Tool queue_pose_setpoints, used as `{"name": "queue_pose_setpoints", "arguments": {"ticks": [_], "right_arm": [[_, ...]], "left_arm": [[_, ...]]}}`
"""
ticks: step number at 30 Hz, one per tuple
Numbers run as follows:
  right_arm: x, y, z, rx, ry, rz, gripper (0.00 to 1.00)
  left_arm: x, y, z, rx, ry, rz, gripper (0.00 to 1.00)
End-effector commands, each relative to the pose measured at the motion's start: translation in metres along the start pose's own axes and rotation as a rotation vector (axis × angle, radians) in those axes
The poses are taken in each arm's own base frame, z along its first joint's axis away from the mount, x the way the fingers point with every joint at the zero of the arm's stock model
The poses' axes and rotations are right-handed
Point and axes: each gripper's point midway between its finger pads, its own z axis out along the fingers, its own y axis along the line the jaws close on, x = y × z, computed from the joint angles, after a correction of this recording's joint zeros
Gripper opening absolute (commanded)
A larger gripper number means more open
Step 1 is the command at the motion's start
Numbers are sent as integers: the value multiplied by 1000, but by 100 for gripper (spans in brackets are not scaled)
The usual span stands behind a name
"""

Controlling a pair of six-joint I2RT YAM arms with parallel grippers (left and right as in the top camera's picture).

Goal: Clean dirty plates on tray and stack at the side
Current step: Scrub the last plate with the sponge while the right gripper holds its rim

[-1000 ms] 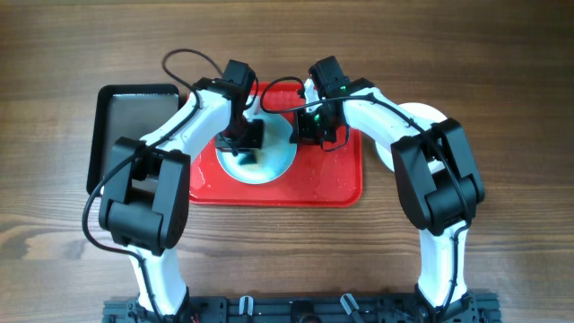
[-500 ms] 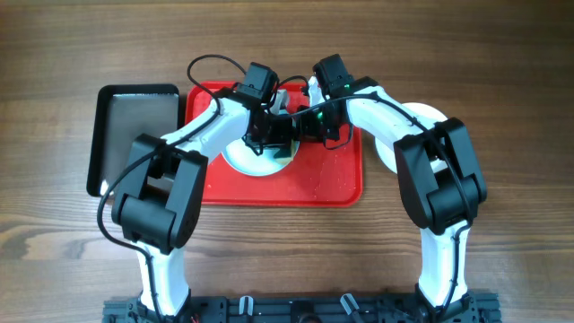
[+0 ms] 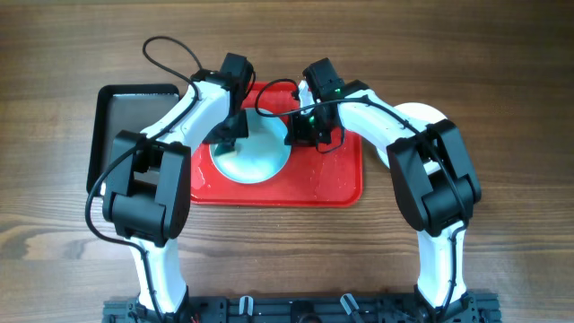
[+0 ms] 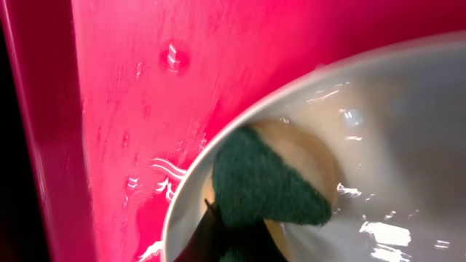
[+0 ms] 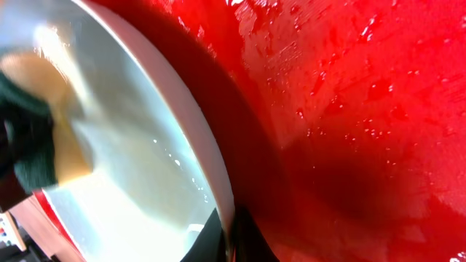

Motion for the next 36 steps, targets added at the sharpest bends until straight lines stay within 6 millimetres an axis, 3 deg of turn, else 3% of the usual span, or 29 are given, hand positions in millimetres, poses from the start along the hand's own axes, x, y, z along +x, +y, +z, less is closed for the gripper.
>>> {"name": "queue_pose_setpoints", "arguments": {"ticks": [1, 5, 8, 14, 17, 21, 22, 25, 28, 31, 32, 34, 36], "right_arm": [[11, -18, 10, 27, 41, 37, 4], [10, -18, 10, 26, 41, 38, 4], [10, -15, 9, 0, 47, 40, 4], [9, -7, 9, -47, 49, 33, 4], [10, -5, 9, -57, 53, 33, 4], [10, -5, 9, -57, 52, 32, 5], [10, -5, 9, -57, 53, 32, 5], [10, -5, 9, -56, 53, 32, 4], [10, -5, 9, -56, 52, 32, 4], [10, -5, 9, -56, 52, 31, 4], [10, -5, 9, -56, 52, 32, 4], [10, -5, 9, -56, 52, 32, 4], [10, -5, 9, -56, 52, 32, 4]], "left_arm": [[45, -5, 14, 64, 219, 77, 4], [71, -56, -5, 418, 322, 278, 4], [68, -93, -24, 662, 306, 288, 4], [42, -111, -20, 676, 230, 125, 4], [21, -104, -5, 558, 135, 49, 4], [-14, -105, 0, 478, -44, 60, 4], [-26, -95, 4, 408, -104, 35, 4], [-46, -31, 15, 49, -222, -187, 4], [-26, 22, 13, -227, -212, -270, 4], [2, 40, 11, -316, -116, -285, 4], [10, 38, 12, -305, -72, -271, 4], [31, 16, 17, -179, 66, -168, 4], [54, -27, 16, 82, 215, 6, 4]]}}
